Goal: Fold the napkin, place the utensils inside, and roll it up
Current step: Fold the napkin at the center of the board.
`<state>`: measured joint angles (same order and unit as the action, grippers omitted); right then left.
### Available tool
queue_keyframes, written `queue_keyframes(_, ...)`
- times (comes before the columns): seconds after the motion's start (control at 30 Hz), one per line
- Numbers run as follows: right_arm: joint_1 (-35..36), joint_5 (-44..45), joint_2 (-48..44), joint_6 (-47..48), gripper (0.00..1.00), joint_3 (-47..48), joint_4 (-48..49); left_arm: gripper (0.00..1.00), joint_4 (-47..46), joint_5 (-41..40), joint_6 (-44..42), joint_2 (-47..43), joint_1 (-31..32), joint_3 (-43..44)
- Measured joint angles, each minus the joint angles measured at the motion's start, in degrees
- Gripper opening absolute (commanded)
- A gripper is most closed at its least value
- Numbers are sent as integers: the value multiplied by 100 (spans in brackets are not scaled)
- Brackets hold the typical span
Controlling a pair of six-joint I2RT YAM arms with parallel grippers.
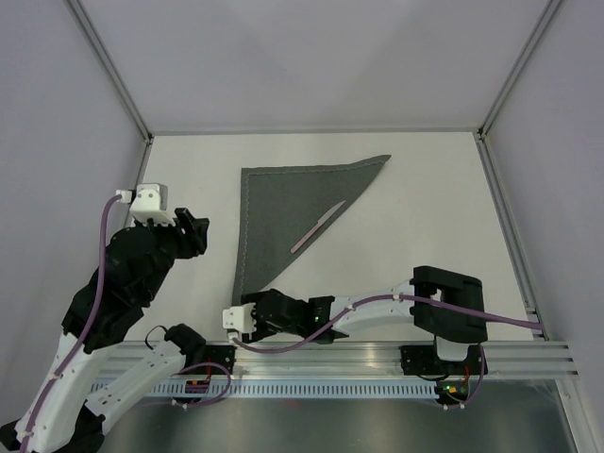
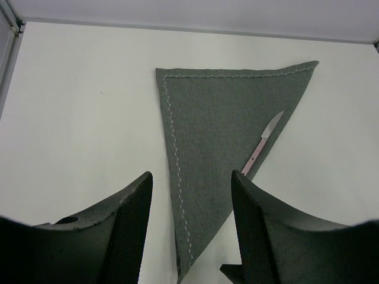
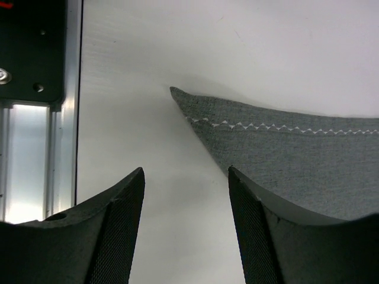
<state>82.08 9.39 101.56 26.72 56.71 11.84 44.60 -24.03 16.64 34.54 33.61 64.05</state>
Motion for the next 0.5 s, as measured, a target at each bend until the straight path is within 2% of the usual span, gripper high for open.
queue_keyframes(0.2,55,238,518,468,63,-2,798,61,37,-70,9,-92,0,-44)
queue_keyframes(0.5,260,516,1051,804,63,50,1353,60,35,-225,44,-44,0,-201)
